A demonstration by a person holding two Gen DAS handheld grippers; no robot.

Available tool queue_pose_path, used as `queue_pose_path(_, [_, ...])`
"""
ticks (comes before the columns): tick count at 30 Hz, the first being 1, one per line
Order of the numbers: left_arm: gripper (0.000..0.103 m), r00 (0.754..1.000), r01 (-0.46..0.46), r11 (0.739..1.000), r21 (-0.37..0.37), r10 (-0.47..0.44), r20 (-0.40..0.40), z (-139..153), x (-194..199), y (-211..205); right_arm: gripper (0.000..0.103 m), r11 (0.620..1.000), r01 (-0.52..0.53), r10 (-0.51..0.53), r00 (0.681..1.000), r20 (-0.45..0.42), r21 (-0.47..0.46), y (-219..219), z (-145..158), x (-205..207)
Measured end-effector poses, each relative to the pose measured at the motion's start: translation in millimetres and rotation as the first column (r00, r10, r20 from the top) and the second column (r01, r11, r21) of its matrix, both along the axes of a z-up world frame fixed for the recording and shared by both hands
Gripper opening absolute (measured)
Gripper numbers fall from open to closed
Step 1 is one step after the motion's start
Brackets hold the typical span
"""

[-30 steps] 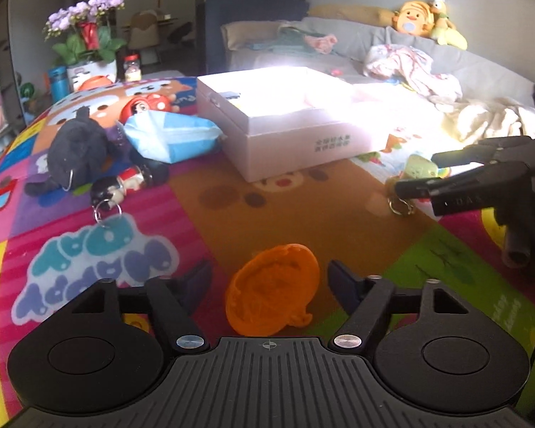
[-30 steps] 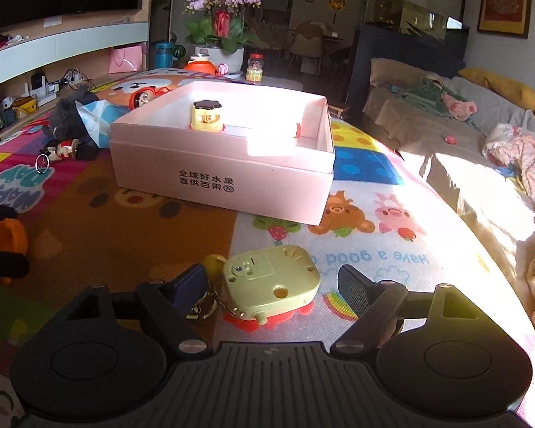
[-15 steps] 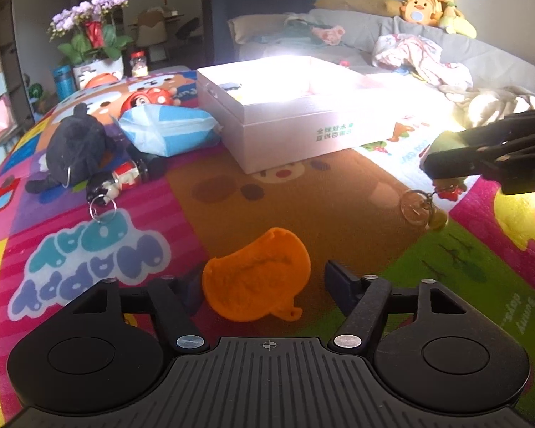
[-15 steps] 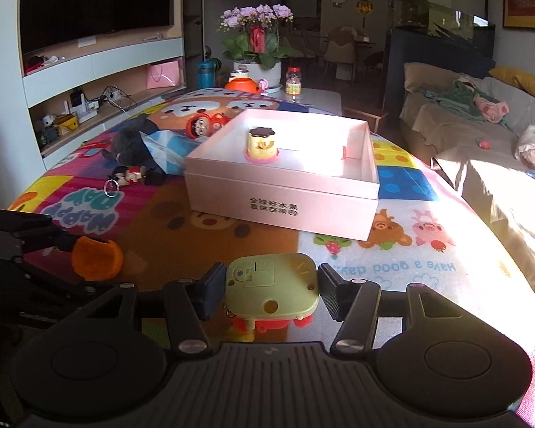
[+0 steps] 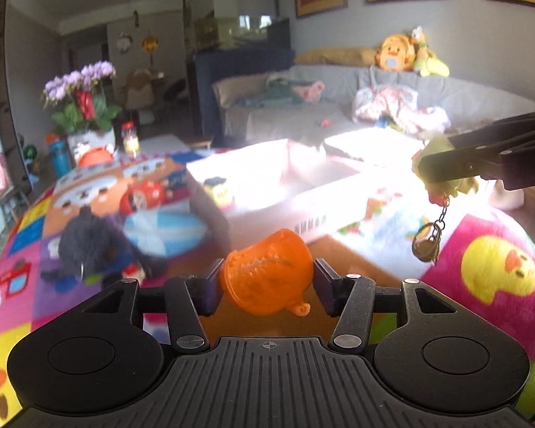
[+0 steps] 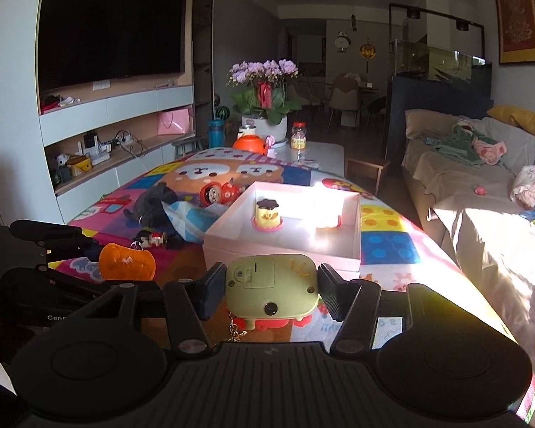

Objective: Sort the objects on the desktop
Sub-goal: 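Carry both toys over the white box and open both grippers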

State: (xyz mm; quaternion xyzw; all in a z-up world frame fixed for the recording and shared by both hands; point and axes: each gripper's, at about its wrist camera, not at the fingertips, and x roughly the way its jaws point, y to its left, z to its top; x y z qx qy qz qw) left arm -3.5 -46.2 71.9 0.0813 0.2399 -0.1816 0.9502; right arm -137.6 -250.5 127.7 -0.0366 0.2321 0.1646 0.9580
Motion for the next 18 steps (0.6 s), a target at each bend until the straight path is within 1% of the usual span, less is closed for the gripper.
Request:
queue_pose_path(3, [0.057, 0.999, 0.008, 1.0, 0.0, -0.008, 0.052, 15, 14, -6, 0.056, 1.0, 0.02, -0.021, 0.999, 0.042, 0.016, -6, 12, 8])
queue_pose_path(6, [0.057, 0.992, 0.012, 1.0, 0.01, -0.014, 0.125, 30, 38, -15, 0.056, 0.999, 0.044, -0.046, 0.994, 0.096, 0.024, -8, 27, 31])
queue_pose_path(9, [0.058, 0.986, -0.001, 1.0, -0.013, 0.003, 0.169, 49, 74, -24, 0.056, 0.996, 0.054, -0.062, 0.991, 0.118, 0.064, -9, 45, 68])
queue_pose_path(11, [0.062, 0.984, -0.008, 1.0, -0.029, 0.013, 0.176, 56, 98, -30, 0.056, 0.993, 0.071, -0.08, 0.991, 0.103, 0.089, -9, 53, 99])
queue_pose_path(12, [0.069, 0.984, -0.025, 0.999, -0.028, 0.03, 0.175, 56, 106, -32, 0.059, 0.991, 0.083, -0.093, 0.992, 0.091, 0.102, -10, 55, 112])
queue_pose_path(13, [0.073, 0.984, -0.053, 0.998, -0.03, 0.057, 0.167, 55, 110, -30, 0.066, 0.988, 0.105, -0.115, 0.99, 0.086, 0.113, -10, 56, 120])
queue_pose_path(14, [0.075, 0.985, -0.071, 0.997, -0.043, 0.076, 0.153, 52, 110, -25, 0.068, 0.985, 0.129, -0.14, 0.986, 0.092, 0.115, -9, 54, 126])
queue_pose_path(16, [0.087, 0.989, -0.075, 0.995, -0.063, 0.082, 0.123, 39, 102, -10, 0.068, 0.986, 0.134, -0.146, 0.983, 0.112, 0.103, -6, 47, 126])
queue_pose_path(18, [0.088, 0.988, -0.114, 0.993, -0.03, 0.116, 0.1, 19, 90, 4, 0.068, 0.99, 0.117, -0.126, 0.985, 0.115, 0.083, 1, 34, 121])
